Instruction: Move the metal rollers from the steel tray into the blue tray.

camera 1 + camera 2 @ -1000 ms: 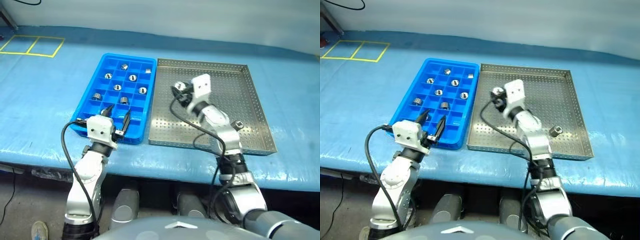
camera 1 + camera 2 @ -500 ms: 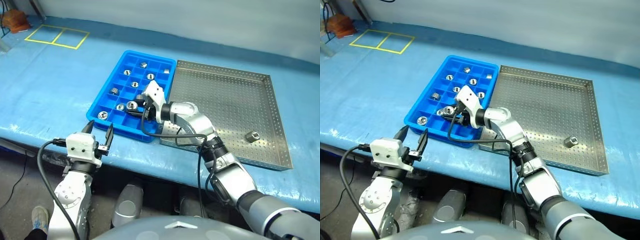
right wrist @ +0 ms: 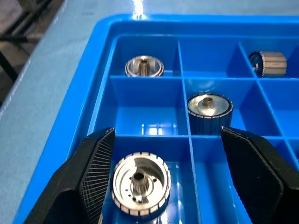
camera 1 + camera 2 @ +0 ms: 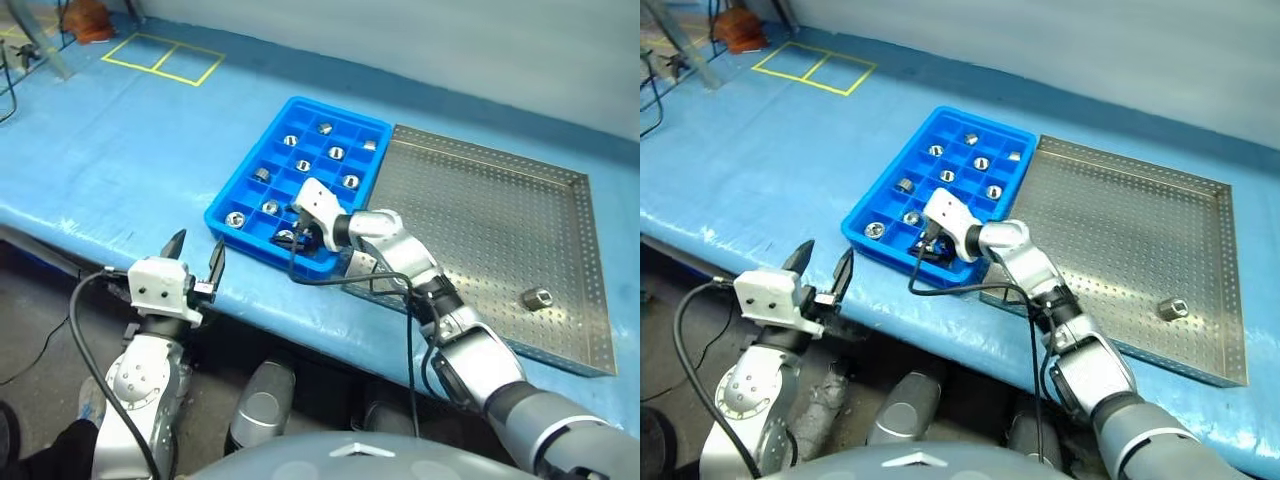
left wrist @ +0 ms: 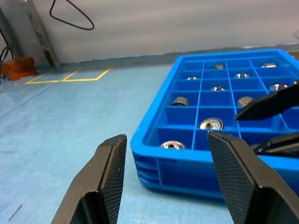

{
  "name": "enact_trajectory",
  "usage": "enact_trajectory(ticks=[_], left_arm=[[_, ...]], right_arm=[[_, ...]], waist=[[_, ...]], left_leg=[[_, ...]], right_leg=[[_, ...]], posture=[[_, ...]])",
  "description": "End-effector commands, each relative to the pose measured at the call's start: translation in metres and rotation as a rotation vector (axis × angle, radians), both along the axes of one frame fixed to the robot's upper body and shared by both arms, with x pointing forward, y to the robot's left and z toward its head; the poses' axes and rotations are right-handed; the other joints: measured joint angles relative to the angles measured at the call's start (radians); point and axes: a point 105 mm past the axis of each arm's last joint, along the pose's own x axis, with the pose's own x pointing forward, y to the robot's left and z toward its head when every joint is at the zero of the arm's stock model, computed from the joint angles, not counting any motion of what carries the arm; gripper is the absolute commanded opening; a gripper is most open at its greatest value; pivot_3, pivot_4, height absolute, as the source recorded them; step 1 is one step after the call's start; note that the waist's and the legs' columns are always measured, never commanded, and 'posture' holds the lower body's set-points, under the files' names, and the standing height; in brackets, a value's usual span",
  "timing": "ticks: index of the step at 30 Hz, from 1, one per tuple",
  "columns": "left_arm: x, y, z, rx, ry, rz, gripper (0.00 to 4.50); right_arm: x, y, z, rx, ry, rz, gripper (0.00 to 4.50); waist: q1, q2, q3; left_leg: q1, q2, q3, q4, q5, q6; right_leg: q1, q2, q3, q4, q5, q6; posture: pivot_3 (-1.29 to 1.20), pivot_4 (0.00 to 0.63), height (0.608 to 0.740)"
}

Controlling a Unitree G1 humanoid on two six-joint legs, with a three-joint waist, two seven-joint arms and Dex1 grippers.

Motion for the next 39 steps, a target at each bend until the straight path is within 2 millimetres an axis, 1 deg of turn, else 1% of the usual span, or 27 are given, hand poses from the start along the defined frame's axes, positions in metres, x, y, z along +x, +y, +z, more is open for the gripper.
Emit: enact_trajectory(ticks=[1,4,5,8,12,17,19,22,25,28,32,34,37,39], left_arm=[[0.010,-0.024,0.007,-0.014,-0.026,-0.127,3.01],[0.022,-0.043,0.005,-0.012,-0.024,-0.220,3.01],[0.025,-0.047,0.004,-0.006,-0.024,-0.242,3.01],[0.031,-0.063,0.002,0.007,-0.022,-0.322,3.01],[0.039,-0.081,0.000,0.016,-0.026,-0.413,3.01],[0.043,-0.091,0.000,0.020,-0.028,-0.474,3.01],[0.044,-0.093,0.000,0.018,-0.028,-0.490,3.01],[0.044,-0.095,-0.002,0.017,-0.026,-0.497,3.01],[0.043,-0.094,-0.004,0.010,-0.019,-0.493,3.01],[0.042,-0.093,-0.006,0.009,-0.013,-0.486,3.01],[0.041,-0.090,-0.007,0.005,-0.009,-0.468,3.01],[0.039,-0.089,-0.009,0.003,-0.003,-0.460,3.01],[0.039,-0.085,-0.007,-0.041,-0.004,-0.438,3.01],[0.039,-0.083,-0.005,-0.040,-0.011,-0.430,3.01]], right_arm=[[0.008,-0.043,0.037,0.180,-0.039,-0.177,3.72],[0.003,-0.092,0.048,0.238,-0.054,-0.353,3.72],[0.000,-0.104,0.049,0.236,-0.058,-0.393,3.72],[-0.012,-0.139,0.045,0.188,-0.062,-0.516,3.72],[-0.024,-0.190,0.037,0.114,-0.057,-0.726,3.72],[-0.031,-0.239,0.030,0.047,-0.024,-0.958,3.72],[-0.034,-0.253,0.026,0.009,0.003,-1.018,3.72],[-0.037,-0.261,0.017,0.021,0.087,-1.049,3.72],[-0.036,-0.259,0.008,0.038,0.164,-1.029,3.72],[-0.032,-0.253,0.001,0.053,0.227,-0.998,3.72],[-0.026,-0.252,-0.009,0.045,0.287,-0.996,3.72],[-0.022,-0.249,-0.018,0.057,0.342,-0.981,3.72],[-0.020,-0.248,-0.036,-0.012,0.417,-0.960,3.72],[-0.017,-0.251,-0.042,-0.037,0.426,-0.967,3.34]], waist=[[0.004,0.000,0.000],[-0.002,0.001,0.000],[-0.010,0.001,0.000],[-0.051,0.001,-0.001],[-0.145,0.001,-0.001],[-0.275,0.002,-0.001],[-0.310,0.002,-0.001],[-0.348,0.003,-0.001],[-0.361,0.003,-0.001],[-0.365,0.003,-0.001],[-0.361,0.003,-0.001],[-0.360,0.003,-0.001],[-0.359,0.003,-0.001],[-0.359,0.001,-0.002]], left_leg=[[0.000,0.000,0.000,0.000,0.000,0.000],[-0.001,0.000,0.001,0.002,0.000,0.000],[-0.001,0.000,0.001,0.002,0.000,0.000],[-0.001,0.000,0.002,0.002,0.000,0.000],[-0.001,0.000,0.002,0.002,0.000,0.001],[0.004,0.000,0.004,0.002,0.000,0.002],[0.006,0.000,0.003,0.002,0.000,0.002],[0.010,0.000,0.003,0.002,0.000,0.002],[0.014,0.000,0.004,0.002,0.000,0.003],[0.015,0.000,0.005,0.003,0.000,0.003],[0.015,-0.001,0.006,0.003,0.000,0.004],[0.015,-0.001,0.006,0.003,0.000,0.004],[0.015,-0.001,0.006,0.003,0.000,0.004],[0.015,-0.001,0.006,0.003,0.000,0.004]], right_leg=[[0.000,0.000,0.000,0.000,0.001,0.001],[0.000,0.000,0.001,0.000,0.001,0.001],[0.000,0.000,0.001,0.000,0.001,0.001],[0.000,0.000,0.002,0.000,0.001,0.001],[0.001,-0.001,0.002,-0.001,0.001,0.001],[0.005,-0.001,0.004,0.000,0.002,0.000],[0.007,-0.001,0.004,0.000,0.001,0.001],[0.012,-0.001,0.004,0.000,0.001,0.002],[0.015,-0.001,0.005,0.001,0.001,0.002],[0.016,-0.001,0.007,0.001,0.001,0.002],[0.016,-0.001,0.008,0.001,0.002,0.004],[0.016,-0.001,0.008,0.001,0.002,0.004],[0.016,-0.001,0.008,0.000,0.003,0.004],[0.016,-0.001,0.009,0.000,0.003,0.005]], posture=[[0.34,0.150,0.740],[0.25,0.150,0.740],[0.22,0.150,0.740],[0.12,0.150,0.740],[0.04,0.150,0.740],[0.00,0.150,0.740],[-0.01,0.150,0.740],[-0.01,0.150,0.740],[-0.01,0.150,0.740],[0.01,0.150,0.740],[0.03,0.150,0.740],[0.03,0.150,0.740],[0.05,0.150,0.740],[0.06,0.150,0.740]])
